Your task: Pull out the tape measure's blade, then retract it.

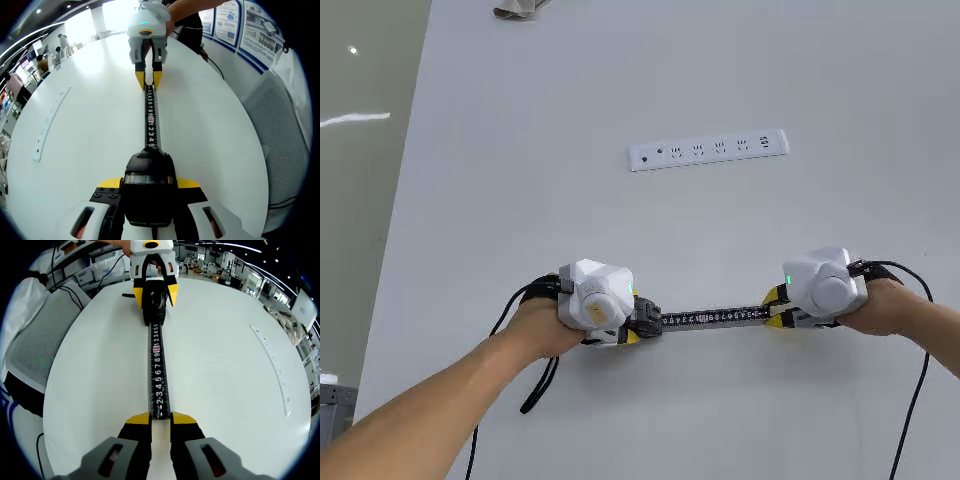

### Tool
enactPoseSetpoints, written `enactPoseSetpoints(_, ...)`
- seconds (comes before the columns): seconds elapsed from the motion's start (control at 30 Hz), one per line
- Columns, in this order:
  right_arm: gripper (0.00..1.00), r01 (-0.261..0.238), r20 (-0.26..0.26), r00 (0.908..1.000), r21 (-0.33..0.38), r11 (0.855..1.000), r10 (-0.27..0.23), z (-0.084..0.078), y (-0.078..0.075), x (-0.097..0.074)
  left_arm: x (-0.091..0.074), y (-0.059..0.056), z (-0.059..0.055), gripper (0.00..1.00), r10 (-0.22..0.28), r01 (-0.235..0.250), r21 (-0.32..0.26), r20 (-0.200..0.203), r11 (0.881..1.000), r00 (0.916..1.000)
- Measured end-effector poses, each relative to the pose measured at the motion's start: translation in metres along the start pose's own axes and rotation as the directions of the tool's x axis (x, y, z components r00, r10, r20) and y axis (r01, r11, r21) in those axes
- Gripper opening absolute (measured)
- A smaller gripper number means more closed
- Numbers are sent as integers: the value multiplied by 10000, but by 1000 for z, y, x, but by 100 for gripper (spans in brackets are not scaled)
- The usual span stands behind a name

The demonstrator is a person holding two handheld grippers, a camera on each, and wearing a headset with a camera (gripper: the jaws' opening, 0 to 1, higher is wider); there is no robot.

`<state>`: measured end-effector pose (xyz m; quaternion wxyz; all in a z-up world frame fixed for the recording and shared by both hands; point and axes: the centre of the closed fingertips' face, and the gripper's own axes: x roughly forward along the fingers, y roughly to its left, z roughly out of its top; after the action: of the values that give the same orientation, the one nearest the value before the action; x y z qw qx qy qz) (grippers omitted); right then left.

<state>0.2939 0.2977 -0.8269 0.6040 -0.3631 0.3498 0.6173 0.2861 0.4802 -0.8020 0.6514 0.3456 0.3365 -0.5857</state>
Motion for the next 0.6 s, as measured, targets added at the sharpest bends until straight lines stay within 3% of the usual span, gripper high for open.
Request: enactPoseSetpoints(0.6, 12, 109, -280, 9996, 195, 9998, -104, -26, -1, -14, 0, 0, 0, 35, 4, -4, -43, 11, 10000, 10000)
